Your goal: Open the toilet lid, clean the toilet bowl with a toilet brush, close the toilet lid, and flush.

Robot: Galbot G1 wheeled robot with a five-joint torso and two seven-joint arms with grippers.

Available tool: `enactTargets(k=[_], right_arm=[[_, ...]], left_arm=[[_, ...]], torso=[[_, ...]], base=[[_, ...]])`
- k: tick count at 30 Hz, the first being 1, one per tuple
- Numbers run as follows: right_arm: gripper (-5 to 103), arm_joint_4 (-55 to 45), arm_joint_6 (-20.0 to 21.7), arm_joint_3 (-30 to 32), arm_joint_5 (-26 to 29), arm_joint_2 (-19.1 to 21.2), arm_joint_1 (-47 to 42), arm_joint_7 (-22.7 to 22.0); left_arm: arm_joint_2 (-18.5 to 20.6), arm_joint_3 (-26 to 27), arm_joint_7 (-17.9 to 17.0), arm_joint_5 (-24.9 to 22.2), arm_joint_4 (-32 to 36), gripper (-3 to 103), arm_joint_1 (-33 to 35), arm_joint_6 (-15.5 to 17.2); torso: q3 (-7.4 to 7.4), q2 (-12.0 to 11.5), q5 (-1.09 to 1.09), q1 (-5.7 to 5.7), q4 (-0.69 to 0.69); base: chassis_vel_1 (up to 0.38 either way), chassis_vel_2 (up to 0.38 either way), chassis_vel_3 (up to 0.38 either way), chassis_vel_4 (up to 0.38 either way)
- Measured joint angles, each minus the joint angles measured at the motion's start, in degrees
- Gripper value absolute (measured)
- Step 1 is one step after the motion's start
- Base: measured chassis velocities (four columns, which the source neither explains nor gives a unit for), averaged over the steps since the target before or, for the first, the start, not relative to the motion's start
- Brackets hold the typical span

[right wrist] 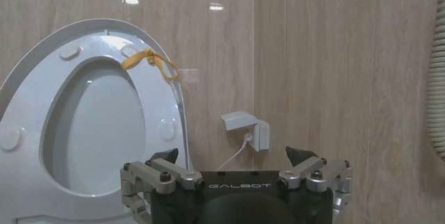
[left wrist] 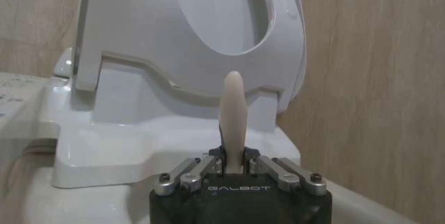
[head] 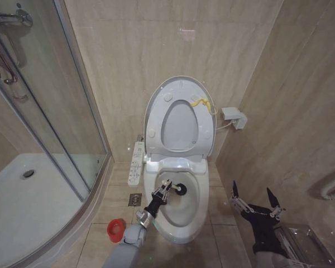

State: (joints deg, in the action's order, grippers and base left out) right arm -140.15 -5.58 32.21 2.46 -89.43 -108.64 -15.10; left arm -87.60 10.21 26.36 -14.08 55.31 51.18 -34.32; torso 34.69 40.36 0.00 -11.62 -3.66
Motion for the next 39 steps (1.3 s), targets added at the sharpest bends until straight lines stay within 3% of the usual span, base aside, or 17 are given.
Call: enactTargets(k=[8, 13, 16, 21, 28, 33, 36, 39], right_arm=[[100, 0.0, 0.0, 0.0, 0.0, 0.0, 0.0, 0.0], [100, 0.0, 0.0, 0.0, 0.0, 0.0, 0.0, 0.0], [100, 0.0, 0.0, 0.0, 0.0, 0.0, 0.0, 0.0], [100, 0.0, 0.0, 0.0, 0.0, 0.0, 0.0, 0.0], [100, 0.0, 0.0, 0.0, 0.0, 0.0, 0.0, -0.01], [100, 0.0, 0.0, 0.0, 0.0, 0.0, 0.0, 0.0], [100, 0.0, 0.0, 0.0, 0.0, -0.01, 0.0, 0.0], [100, 0.0, 0.0, 0.0, 0.0, 0.0, 0.0, -0.01]], left_arm=[[1.37, -0.3, -1.44, 2.53, 1.88, 16, -1.01, 1.2], [5.01, -4.11, -2.97, -4.2, 5.89, 16, -1.3, 3.98], [8.05, -7.61, -5.3, -13.08, 7.69, 16, -2.49, 6.91], [8.58, -9.02, -5.47, -14.13, 5.09, 16, -4.91, 7.36], [8.04, -13.98, -1.71, -13.36, -5.94, 16, -12.76, 6.67], [7.59, -15.9, -0.21, -13.75, -8.93, 16, -14.83, 6.67], [7.37, -17.18, 2.76, -16.37, -10.75, 16, -16.16, 6.28], [7.9, -17.63, 4.28, -20.78, -8.46, 16, -16.04, 6.43]], torso=[[0.01, 0.0, 0.02, -0.01, -0.03], [0.01, -0.01, 0.03, -0.02, -0.03], [0.0, 0.0, 0.0, -0.02, 0.0], [0.0, 0.0, 0.01, -0.01, -0.01], [0.0, 0.0, 0.01, 0.0, -0.02], [0.0, 0.0, 0.01, 0.0, -0.01], [0.0, 0.0, -0.01, -0.01, 0.0], [0.01, 0.0, 0.0, -0.01, 0.01]], base=[[0.0, 0.0, 0.0, 0.0], [0.0, 0.0, 0.0, 0.0], [0.0, 0.0, 0.0, 0.0], [0.0, 0.0, 0.0, 0.0], [0.0, 0.0, 0.0, 0.0], [0.0, 0.0, 0.0, 0.0], [0.0, 0.0, 0.0, 0.0], [0.0, 0.0, 0.0, 0.0]])
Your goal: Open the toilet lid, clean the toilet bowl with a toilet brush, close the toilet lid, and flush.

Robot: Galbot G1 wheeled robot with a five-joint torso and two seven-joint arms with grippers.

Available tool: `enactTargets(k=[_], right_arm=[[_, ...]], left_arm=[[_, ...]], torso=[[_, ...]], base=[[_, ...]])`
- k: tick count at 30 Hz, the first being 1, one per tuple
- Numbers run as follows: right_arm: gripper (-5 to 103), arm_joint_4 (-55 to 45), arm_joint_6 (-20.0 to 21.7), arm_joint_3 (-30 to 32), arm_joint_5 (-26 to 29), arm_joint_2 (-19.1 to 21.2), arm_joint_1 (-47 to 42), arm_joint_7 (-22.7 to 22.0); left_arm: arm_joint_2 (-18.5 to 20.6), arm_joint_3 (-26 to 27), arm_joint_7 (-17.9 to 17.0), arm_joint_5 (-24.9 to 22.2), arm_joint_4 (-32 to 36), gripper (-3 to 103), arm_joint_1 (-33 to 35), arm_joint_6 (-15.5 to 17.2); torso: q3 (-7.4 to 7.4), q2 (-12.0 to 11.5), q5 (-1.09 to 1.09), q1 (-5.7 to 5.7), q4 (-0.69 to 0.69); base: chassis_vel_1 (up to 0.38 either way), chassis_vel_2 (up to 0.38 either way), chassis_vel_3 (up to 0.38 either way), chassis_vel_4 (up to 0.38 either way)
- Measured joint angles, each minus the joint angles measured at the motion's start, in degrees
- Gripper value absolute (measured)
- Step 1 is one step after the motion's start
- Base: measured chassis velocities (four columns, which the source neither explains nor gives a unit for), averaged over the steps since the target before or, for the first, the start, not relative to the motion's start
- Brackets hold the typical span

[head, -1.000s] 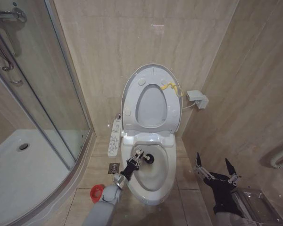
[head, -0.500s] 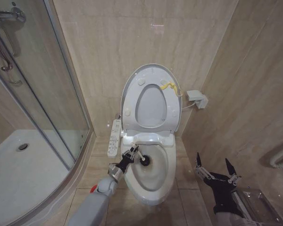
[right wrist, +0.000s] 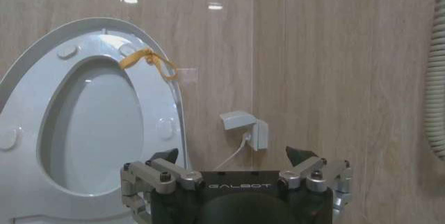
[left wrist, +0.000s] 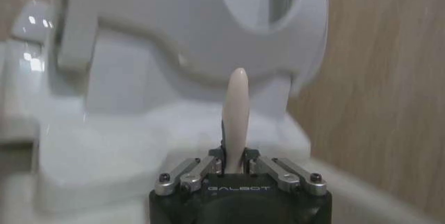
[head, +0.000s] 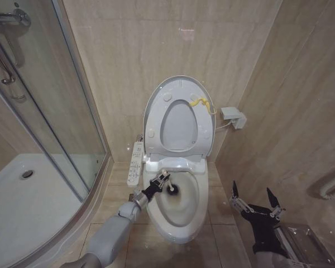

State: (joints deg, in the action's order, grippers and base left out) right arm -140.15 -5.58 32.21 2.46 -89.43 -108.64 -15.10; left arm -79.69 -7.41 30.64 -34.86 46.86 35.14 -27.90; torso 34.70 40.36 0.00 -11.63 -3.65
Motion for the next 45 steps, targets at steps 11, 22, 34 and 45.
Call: enactTargets(k=[11, 22, 34, 45], right_arm=[[100, 0.0, 0.0, 0.0, 0.0, 0.0, 0.0, 0.01], [100, 0.01, 0.0, 0.0, 0.0, 0.0, 0.0, 0.01], [100, 0.0, 0.0, 0.0, 0.0, 0.0, 0.0, 0.0], [100, 0.0, 0.0, 0.0, 0.0, 0.0, 0.0, 0.0]], left_arm=[[-0.11, 0.2, 3.57, -3.57, 1.07, 16, 0.72, 0.37], [-1.54, 1.61, 7.74, 9.49, -5.27, 18, -0.63, -3.51], [-5.87, 2.91, -4.95, -13.39, 5.37, 16, 3.54, -4.6], [-9.82, 0.56, -6.31, -15.51, 6.51, 17, 9.98, -6.57]], torso=[[-0.02, 0.01, 0.0, 0.01, 0.0], [0.0, 0.01, 0.0, 0.0, -0.04], [-0.01, 0.0, 0.0, 0.0, -0.01], [-0.02, 0.01, -0.02, 0.01, 0.02]], base=[[0.0, 0.0, 0.0, 0.0], [0.0, 0.0, 0.0, 0.0], [0.0, 0.0, 0.0, 0.0], [0.0, 0.0, 0.0, 0.0]])
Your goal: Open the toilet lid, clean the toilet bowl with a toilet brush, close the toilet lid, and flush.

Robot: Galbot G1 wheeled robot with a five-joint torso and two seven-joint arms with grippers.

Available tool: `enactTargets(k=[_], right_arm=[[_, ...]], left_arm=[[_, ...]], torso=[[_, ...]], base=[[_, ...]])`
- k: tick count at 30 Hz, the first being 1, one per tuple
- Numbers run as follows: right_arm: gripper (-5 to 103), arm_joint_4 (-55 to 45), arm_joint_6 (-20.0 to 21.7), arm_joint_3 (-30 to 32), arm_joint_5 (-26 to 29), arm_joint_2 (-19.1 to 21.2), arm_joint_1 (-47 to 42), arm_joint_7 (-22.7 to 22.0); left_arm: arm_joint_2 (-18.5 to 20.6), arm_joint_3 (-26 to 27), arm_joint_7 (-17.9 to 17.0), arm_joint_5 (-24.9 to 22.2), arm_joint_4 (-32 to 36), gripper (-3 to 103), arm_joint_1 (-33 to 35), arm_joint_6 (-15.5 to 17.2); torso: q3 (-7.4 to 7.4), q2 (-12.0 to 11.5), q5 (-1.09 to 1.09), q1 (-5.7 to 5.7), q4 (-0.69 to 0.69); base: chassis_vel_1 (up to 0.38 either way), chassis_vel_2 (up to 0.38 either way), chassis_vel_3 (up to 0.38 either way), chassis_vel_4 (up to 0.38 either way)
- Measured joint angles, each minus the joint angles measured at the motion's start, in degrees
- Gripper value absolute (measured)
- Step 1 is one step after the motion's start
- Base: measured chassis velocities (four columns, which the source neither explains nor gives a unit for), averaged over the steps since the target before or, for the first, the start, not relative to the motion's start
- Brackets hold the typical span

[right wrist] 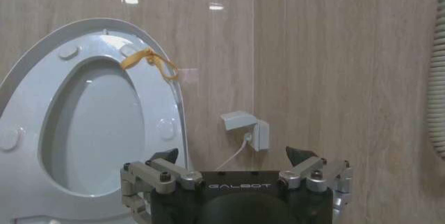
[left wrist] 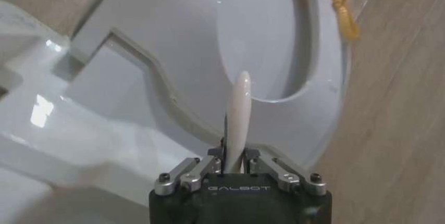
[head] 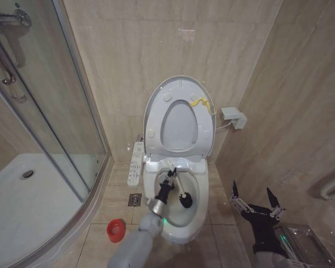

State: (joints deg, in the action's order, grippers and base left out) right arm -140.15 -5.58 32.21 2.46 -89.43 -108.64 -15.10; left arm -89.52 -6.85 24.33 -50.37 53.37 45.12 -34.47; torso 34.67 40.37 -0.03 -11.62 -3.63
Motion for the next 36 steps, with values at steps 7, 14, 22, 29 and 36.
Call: enactTargets(k=[7, 14, 22, 29, 36], right_arm=[[100, 0.0, 0.0, 0.0, 0.0, 0.0, 0.0, 0.0], [100, 0.0, 0.0, 0.0, 0.0, 0.0, 0.0, 0.0], [100, 0.0, 0.0, 0.0, 0.0, 0.0, 0.0, 0.0], [100, 0.0, 0.0, 0.0, 0.0, 0.0, 0.0, 0.0], [100, 0.0, 0.0, 0.0, 0.0, 0.0, 0.0, 0.0]], left_arm=[[2.08, -2.65, -2.16, 0.29, 7.3, 19, 5.9, 0.91], [4.82, -0.05, -4.9, 1.61, 16.04, 19, 11.68, 2.15], [7.7, 5.27, -6.48, 4.83, 22.33, 19, 21.79, 2.7], [8.1, 6.31, -9.53, 3.08, 23.72, 18, 25.0, 4.17], [6.58, 5.6, -10.32, 0.62, 19.59, 18, 19.71, 4.77]], torso=[[0.01, 0.0, 0.02, 0.01, -0.04], [0.02, -0.01, 0.04, -0.01, -0.07], [0.02, -0.01, 0.04, -0.01, -0.05], [0.02, -0.01, 0.04, 0.0, -0.05], [0.02, -0.01, 0.03, 0.0, -0.04]], base=[[0.0, 0.0, 0.0, 0.0], [0.0, 0.0, 0.0, 0.0], [0.0, 0.0, 0.0, 0.0], [0.0, 0.0, 0.0, 0.0], [0.0, 0.0, 0.0, 0.0]])
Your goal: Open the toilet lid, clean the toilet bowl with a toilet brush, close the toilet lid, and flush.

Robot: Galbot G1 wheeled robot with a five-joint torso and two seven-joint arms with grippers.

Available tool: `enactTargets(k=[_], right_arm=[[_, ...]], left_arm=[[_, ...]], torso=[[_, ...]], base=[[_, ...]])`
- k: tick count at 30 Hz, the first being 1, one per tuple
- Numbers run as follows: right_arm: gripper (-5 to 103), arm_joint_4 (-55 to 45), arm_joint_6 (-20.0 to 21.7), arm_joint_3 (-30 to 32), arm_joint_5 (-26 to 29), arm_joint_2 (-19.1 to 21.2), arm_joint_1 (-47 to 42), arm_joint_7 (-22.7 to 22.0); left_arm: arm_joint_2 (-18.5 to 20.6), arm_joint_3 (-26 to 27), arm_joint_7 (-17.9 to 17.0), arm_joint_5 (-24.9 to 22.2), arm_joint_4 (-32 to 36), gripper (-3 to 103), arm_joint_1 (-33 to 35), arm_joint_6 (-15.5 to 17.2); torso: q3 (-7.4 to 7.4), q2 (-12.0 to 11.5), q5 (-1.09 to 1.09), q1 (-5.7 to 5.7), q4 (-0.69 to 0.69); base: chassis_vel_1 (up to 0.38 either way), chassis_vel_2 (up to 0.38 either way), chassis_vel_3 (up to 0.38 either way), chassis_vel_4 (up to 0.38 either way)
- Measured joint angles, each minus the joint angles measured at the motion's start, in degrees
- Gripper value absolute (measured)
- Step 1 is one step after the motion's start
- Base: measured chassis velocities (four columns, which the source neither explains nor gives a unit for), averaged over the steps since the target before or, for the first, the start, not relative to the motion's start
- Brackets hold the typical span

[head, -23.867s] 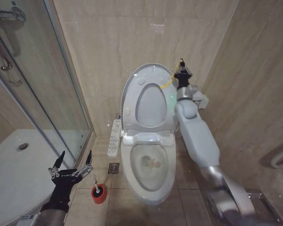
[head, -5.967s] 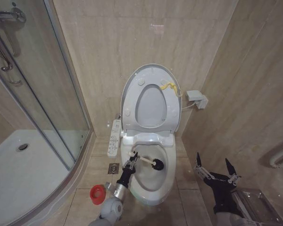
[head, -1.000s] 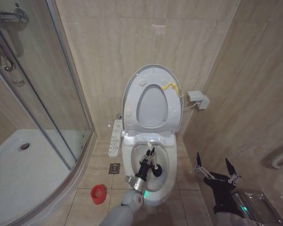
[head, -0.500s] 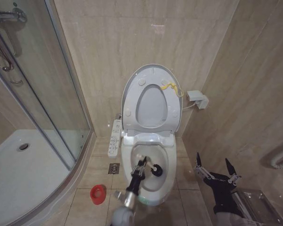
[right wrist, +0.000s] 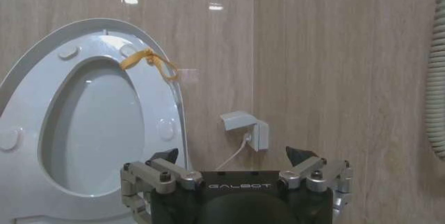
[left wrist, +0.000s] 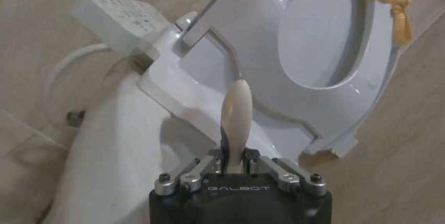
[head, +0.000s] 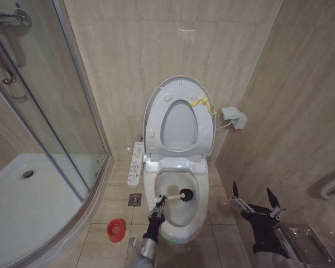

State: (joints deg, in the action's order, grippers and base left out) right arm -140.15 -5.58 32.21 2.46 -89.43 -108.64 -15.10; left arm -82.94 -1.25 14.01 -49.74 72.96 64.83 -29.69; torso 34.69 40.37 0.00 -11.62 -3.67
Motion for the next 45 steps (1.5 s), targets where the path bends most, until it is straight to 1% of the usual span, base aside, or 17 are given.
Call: enactTargets(k=[2, 5, 11, 12, 14, 15, 18, 23, 26, 29, 30, 34, 36, 39, 42, 43, 45], right_arm=[[100, 0.0, 0.0, 0.0, 0.0, 0.0, 0.0, -0.01], [100, 0.0, 0.0, 0.0, 0.0, 0.0, 0.0, 0.0], [100, 0.0, 0.0, 0.0, 0.0, 0.0, 0.0, 0.0], [100, 0.0, 0.0, 0.0, 0.0, 0.0, 0.0, 0.0], [100, 0.0, 0.0, 0.0, 0.0, 0.0, 0.0, 0.0], [100, 0.0, 0.0, 0.0, 0.0, 0.0, 0.0, 0.0], [100, 0.0, 0.0, 0.0, 0.0, 0.0, 0.0, 0.0], [100, 0.0, 0.0, 0.0, 0.0, 0.0, 0.0, 0.0], [100, 0.0, 0.0, 0.0, 0.0, 0.0, 0.0, -0.01], [100, 0.0, 0.0, 0.0, 0.0, 0.01, 0.0, 0.0], [100, 0.0, 0.0, 0.0, 0.0, 0.01, 0.0, 0.0], [100, 0.0, 0.0, 0.0, 0.0, 0.0, 0.0, -0.01], [100, 0.0, 0.0, 0.0, 0.0, 0.01, 0.0, -0.01], [100, 0.0, 0.0, 0.0, 0.0, 0.0, 0.0, 0.0], [100, 0.0, 0.0, 0.0, 0.0, 0.0, 0.0, 0.0], [100, 0.0, 0.0, 0.0, 0.0, 0.0, 0.0, 0.0], [100, 0.0, 0.0, 0.0, 0.0, 0.0, 0.0, -0.01]], left_arm=[[-0.35, -0.45, 0.04, 0.53, -4.02, 18, -4.57, 0.04], [-0.43, -0.59, -0.18, 1.68, -6.68, 18, -7.38, 0.17], [-0.39, -0.95, -0.55, 2.93, -8.32, 16, -8.87, 0.76], [-0.43, -1.03, 0.1, 2.59, -8.3, 16, -8.84, 0.79], [-0.56, -1.2, 4.33, -0.97, -7.22, 16, -8.15, 1.4], [-0.56, -1.2, 4.33, -0.97, -7.22, 16, -8.15, 1.4], [-0.49, -1.61, 8.65, -5.51, -4.94, 16, -6.62, 2.03], [-0.31, -1.7, 10.43, -7.62, -3.17, 19, -5.2, 2.56], [-0.28, -1.24, 10.64, -4.75, -4.64, 19, -5.39, 2.41], [-0.47, -0.11, 9.06, 3.73, -9.72, 19, -7.4, 1.73], [-0.47, -0.11, 9.06, 3.73, -9.72, 19, -7.4, 1.73], [-1.41, 0.59, 7.59, 9.55, -12.95, 19, -9.74, 1.09], [-2.03, 0.65, 7.08, 10.02, -13.66, 19, -10.54, 0.98], [-2.56, 0.49, 7.79, 7.6, -12.79, 16, -10.68, 0.89], [-1.59, -0.87, 10.35, -2.63, -6.68, 16, -8.94, 2.18], [-1.59, -0.87, 10.35, -2.63, -6.68, 16, -8.94, 2.18], [-0.58, -1.53, 11.02, -6.24, -2.88, 18, -7.69, 3.28]], torso=[[0.0, 0.0, 0.0, 0.0, 0.0], [0.0, 0.0, -0.01, -0.01, -0.01], [0.0, 0.0, -0.01, 0.0, 0.02], [0.0, 0.0, -0.01, 0.0, 0.02], [0.0, 0.0, -0.01, 0.0, 0.02], [0.0, 0.0, -0.01, 0.0, 0.02], [0.0, 0.0, -0.01, -0.01, 0.0], [0.0, 0.0, 0.0, 0.0, 0.0], [-0.01, 0.0, 0.0, 0.0, 0.0], [-0.01, 0.0, 0.0, 0.0, 0.01], [-0.01, 0.0, 0.0, 0.0, 0.01], [-0.02, 0.01, -0.02, 0.01, 0.02], [-0.02, 0.01, -0.02, 0.01, 0.03], [0.0, 0.0, 0.01, 0.0, -0.01], [0.01, -0.01, 0.02, -0.02, -0.05], [0.01, -0.01, 0.02, -0.02, -0.05], [0.01, -0.01, 0.01, -0.02, -0.04]], base=[[0.0, 0.0, 0.0, 0.0], [0.0, 0.0, 0.0, 0.0], [0.0, 0.0, 0.0, 0.0], [0.0, 0.0, 0.0, 0.0], [0.0, 0.0, 0.0, 0.0], [0.0, 0.0, 0.0, 0.0], [0.0, 0.0, 0.0, 0.0], [0.0, 0.0, 0.0, 0.0], [0.0, 0.0, 0.0, 0.0], [0.0, 0.0, 0.0, 0.0], [0.0, 0.0, 0.0, 0.0], [0.0, 0.0, 0.0, 0.0], [0.0, 0.0, 0.0, 0.0], [0.0, 0.0, 0.0, 0.0], [0.0, 0.0, 0.0, 0.0], [0.0, 0.0, 0.0, 0.0], [0.0, 0.0, 0.0, 0.0]])
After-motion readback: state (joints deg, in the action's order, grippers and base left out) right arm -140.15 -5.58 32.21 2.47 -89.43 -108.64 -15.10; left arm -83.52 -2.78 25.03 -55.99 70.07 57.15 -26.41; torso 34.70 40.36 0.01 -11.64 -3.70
